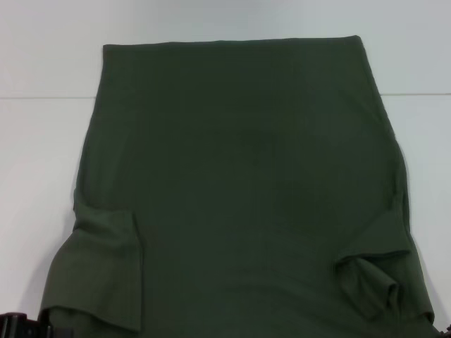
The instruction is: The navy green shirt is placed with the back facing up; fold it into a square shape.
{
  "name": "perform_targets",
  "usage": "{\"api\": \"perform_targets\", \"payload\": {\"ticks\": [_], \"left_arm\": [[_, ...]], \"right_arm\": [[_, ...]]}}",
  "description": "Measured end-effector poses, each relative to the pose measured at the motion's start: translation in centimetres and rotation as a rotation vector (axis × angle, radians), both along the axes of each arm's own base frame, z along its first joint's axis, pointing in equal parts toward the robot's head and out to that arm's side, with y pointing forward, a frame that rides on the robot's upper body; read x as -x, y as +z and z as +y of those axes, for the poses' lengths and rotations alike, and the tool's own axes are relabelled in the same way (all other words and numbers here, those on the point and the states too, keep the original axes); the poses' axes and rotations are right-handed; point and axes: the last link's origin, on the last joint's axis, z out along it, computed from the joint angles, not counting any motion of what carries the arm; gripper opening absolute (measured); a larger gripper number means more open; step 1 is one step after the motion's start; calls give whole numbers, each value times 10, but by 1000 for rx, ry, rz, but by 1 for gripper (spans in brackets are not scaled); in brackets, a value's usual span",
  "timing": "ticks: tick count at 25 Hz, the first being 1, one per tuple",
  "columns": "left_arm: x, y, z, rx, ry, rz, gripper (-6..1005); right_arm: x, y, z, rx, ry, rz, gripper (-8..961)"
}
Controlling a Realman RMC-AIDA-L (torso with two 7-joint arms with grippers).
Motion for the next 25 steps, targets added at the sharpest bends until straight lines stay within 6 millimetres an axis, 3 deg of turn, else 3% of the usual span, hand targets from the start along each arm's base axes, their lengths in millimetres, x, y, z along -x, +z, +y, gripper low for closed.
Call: {"api": "perform_targets", "payload": {"ticks": [4, 9, 13, 16, 18, 22, 25], "left_arm": [[-5, 1, 5, 1, -28, -17, 36], [-24, 7, 30, -45, -84, -100, 37], [-43, 20, 66, -125, -77, -160, 38], [-55, 28, 105, -212, -41, -146, 39], [-62, 25, 131, -265, -21, -122, 39], [-65, 0, 178, -398, 36, -10, 40], [-66, -25, 199, -467, 47, 111, 41]], "right_arm": [[2, 0, 1, -20, 6, 37, 55], [19, 11, 15, -119, 15, 175, 55], [34, 32, 34, -271, -3, 312, 55], [41, 54, 66, -525, -58, 413, 55], [40, 56, 76, -597, -78, 419, 55], [30, 40, 110, -802, -131, 368, 55], [20, 12, 134, -913, -141, 246, 55]]}}
